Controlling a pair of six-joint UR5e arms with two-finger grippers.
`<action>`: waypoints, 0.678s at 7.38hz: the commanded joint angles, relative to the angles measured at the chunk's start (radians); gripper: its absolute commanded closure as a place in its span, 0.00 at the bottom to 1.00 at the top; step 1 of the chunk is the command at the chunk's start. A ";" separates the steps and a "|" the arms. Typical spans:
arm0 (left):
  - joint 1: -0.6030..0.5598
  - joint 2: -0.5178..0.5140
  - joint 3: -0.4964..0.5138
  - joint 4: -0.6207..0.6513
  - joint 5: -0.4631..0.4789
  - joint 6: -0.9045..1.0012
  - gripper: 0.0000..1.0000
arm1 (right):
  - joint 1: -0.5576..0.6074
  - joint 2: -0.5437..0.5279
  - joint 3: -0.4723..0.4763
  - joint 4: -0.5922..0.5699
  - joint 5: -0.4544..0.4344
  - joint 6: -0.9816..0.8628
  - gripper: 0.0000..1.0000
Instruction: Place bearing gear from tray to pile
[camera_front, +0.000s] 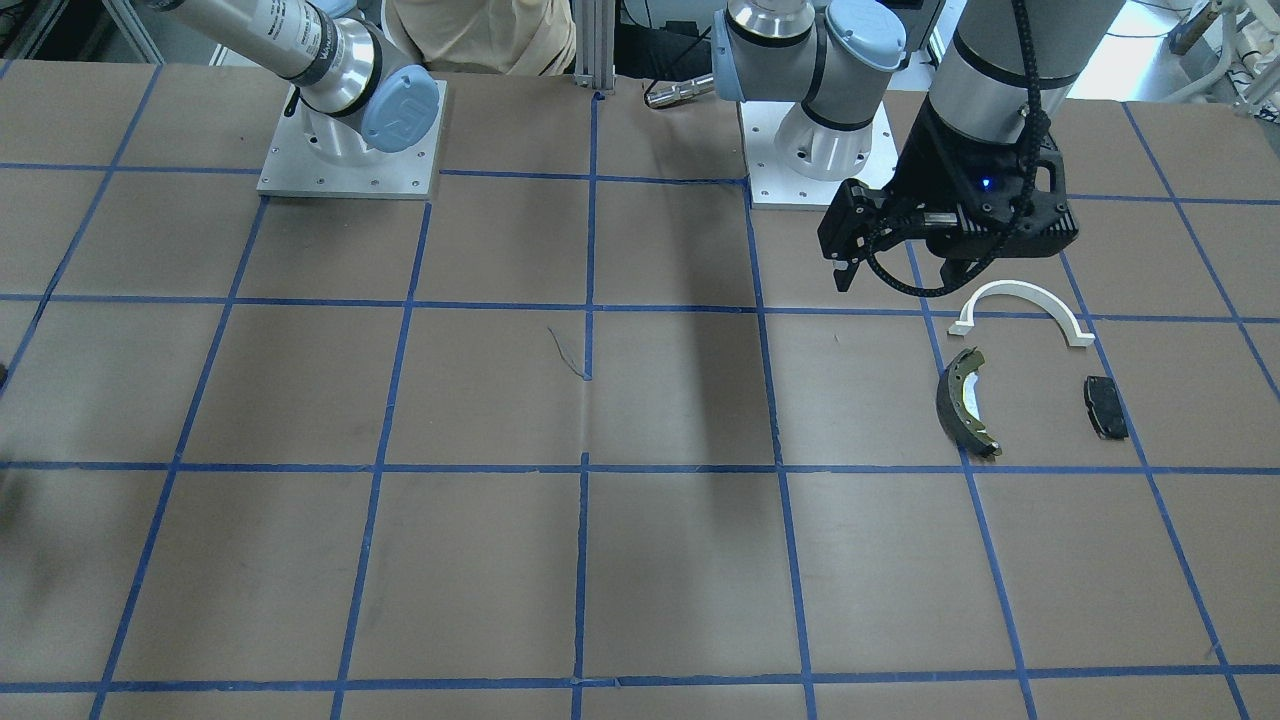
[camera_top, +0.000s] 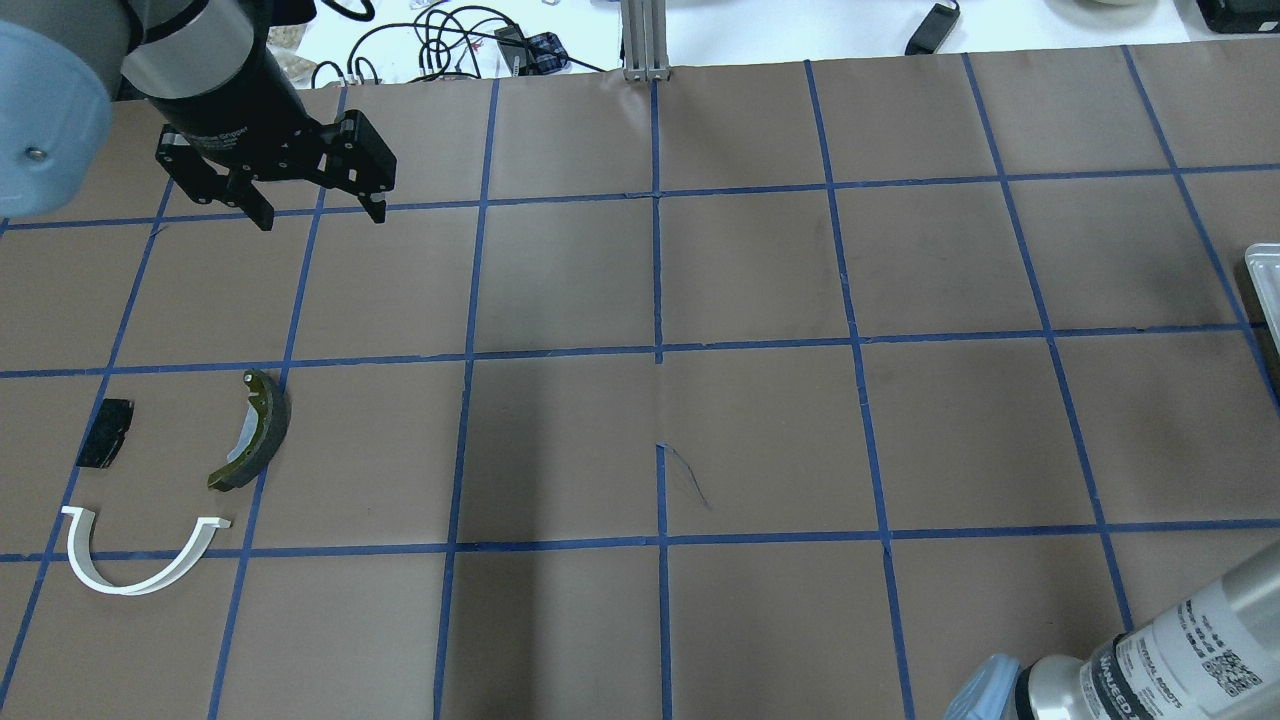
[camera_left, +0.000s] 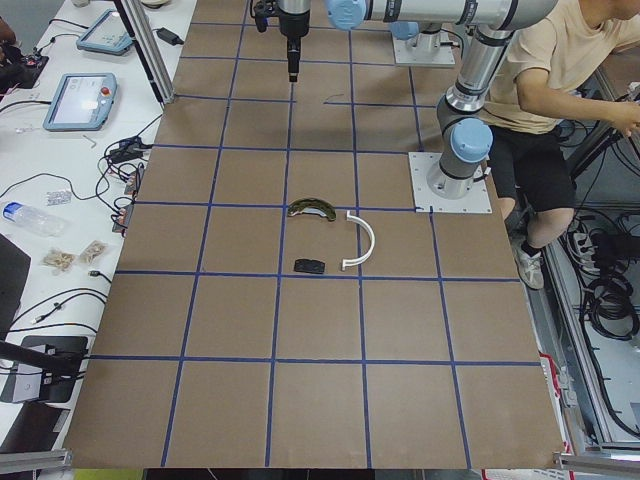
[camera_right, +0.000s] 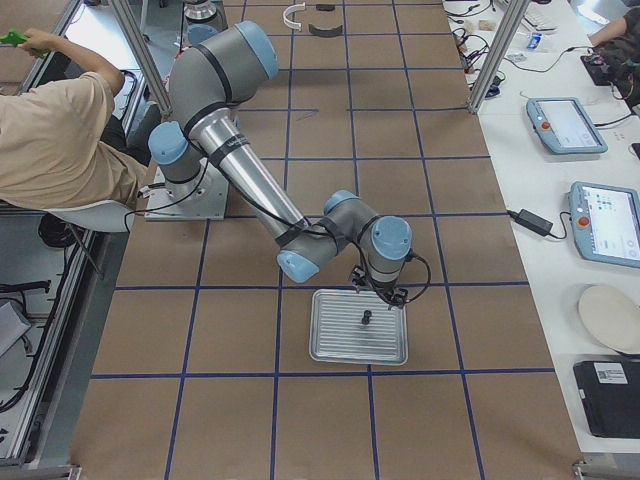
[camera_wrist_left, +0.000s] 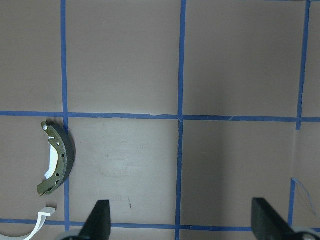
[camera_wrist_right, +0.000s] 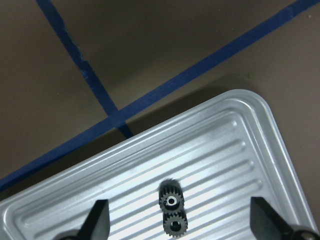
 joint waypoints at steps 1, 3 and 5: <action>0.000 0.002 -0.001 0.000 0.002 0.001 0.00 | -0.002 0.042 0.001 -0.048 0.004 -0.033 0.00; 0.000 0.002 -0.001 0.000 0.003 0.001 0.00 | -0.003 0.050 0.001 -0.053 -0.013 -0.034 0.00; 0.000 0.002 -0.001 0.000 0.003 0.001 0.00 | -0.003 0.051 0.001 -0.053 -0.028 -0.033 0.06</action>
